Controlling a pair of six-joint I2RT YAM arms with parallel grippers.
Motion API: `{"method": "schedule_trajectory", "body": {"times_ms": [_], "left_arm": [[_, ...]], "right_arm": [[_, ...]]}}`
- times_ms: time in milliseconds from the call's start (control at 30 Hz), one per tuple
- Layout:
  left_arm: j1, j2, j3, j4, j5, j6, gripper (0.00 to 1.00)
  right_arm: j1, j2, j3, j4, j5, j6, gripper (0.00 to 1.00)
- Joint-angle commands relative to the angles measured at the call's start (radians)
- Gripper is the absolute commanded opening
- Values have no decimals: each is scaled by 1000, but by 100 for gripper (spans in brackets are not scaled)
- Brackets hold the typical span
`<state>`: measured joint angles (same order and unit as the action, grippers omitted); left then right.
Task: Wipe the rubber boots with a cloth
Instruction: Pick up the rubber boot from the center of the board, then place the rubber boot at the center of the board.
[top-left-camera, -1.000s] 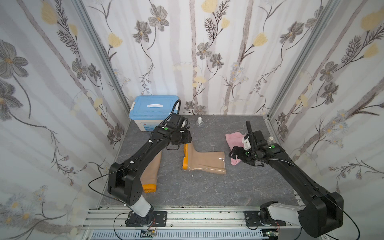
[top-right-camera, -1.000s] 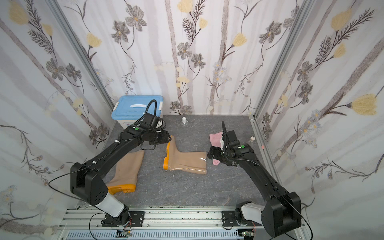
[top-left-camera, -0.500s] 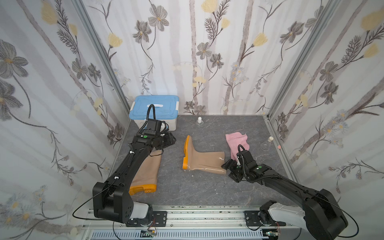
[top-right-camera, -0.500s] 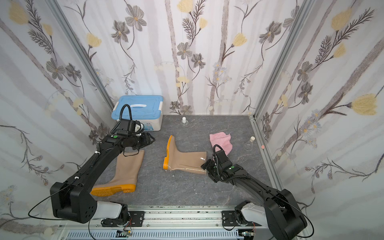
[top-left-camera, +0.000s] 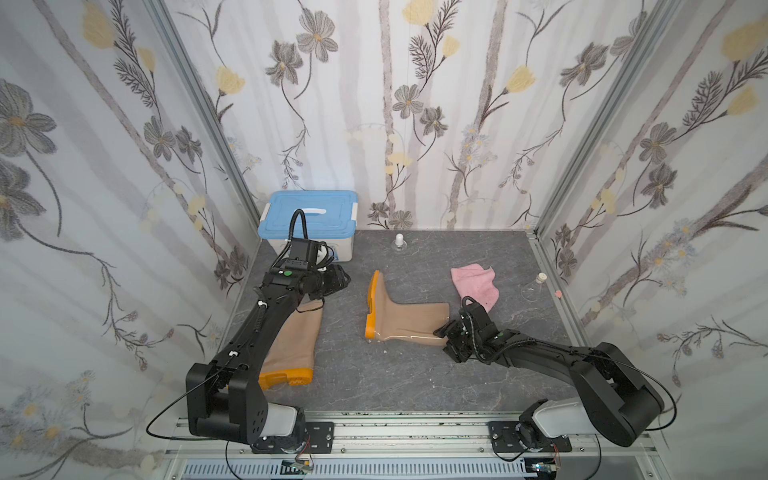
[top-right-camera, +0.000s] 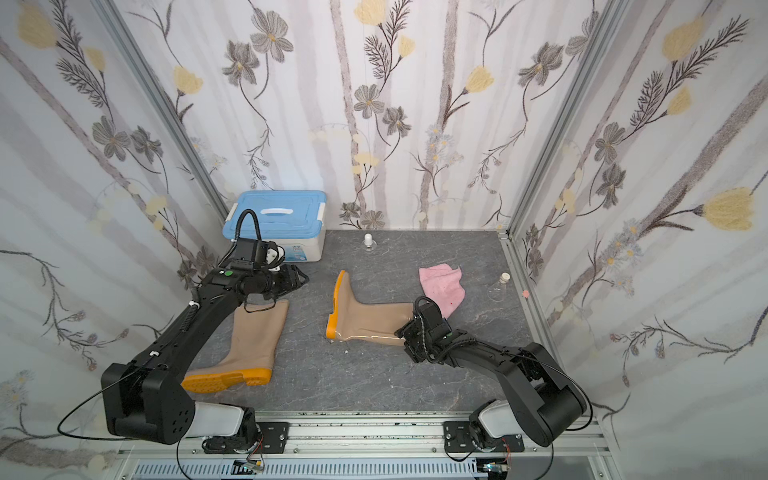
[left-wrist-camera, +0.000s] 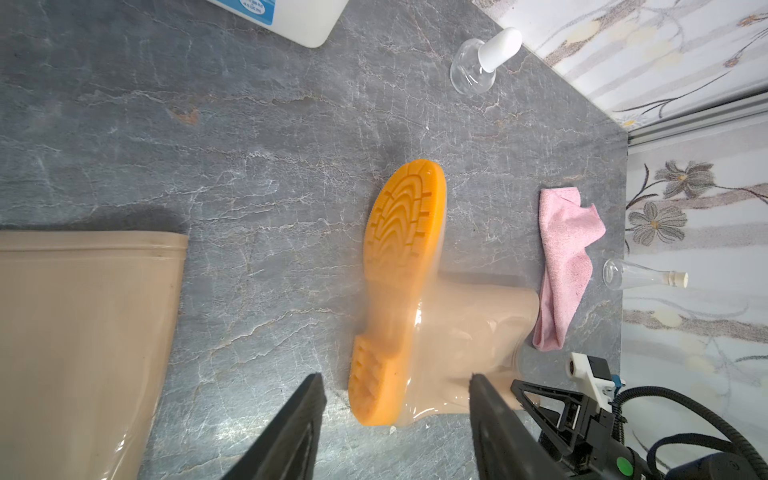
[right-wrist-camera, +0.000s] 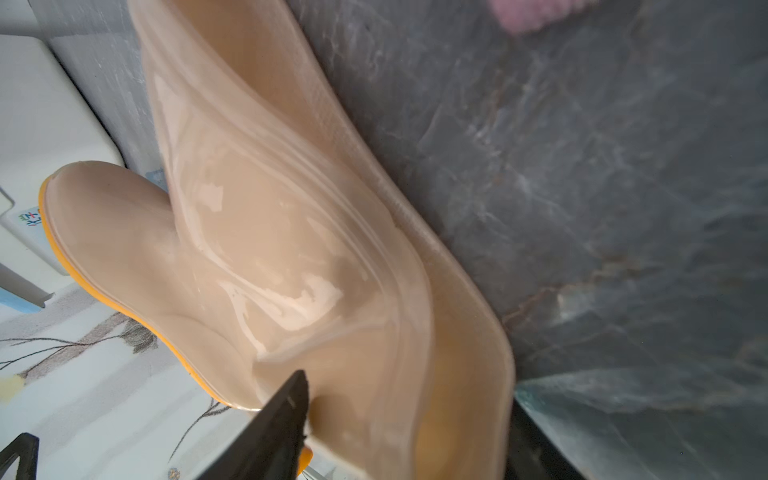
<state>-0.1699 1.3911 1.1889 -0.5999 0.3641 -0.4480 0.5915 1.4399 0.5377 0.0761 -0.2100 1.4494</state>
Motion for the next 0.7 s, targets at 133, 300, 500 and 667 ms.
{"method": "schedule_trajectory", "body": {"times_ms": [133, 300, 500, 667], "left_arm": [[11, -17, 8, -11, 5, 23, 59], [25, -43, -10, -16, 9, 27, 59], [28, -46, -27, 10, 26, 14, 59], [27, -43, -35, 24, 34, 10, 59]], "right_arm": [[-47, 103, 153, -34, 80, -170, 0], [-93, 26, 454, -387, 298, -540, 0], [-126, 152, 903, -624, 477, -966, 0], [-128, 333, 1119, -632, 562, -1207, 0]]}}
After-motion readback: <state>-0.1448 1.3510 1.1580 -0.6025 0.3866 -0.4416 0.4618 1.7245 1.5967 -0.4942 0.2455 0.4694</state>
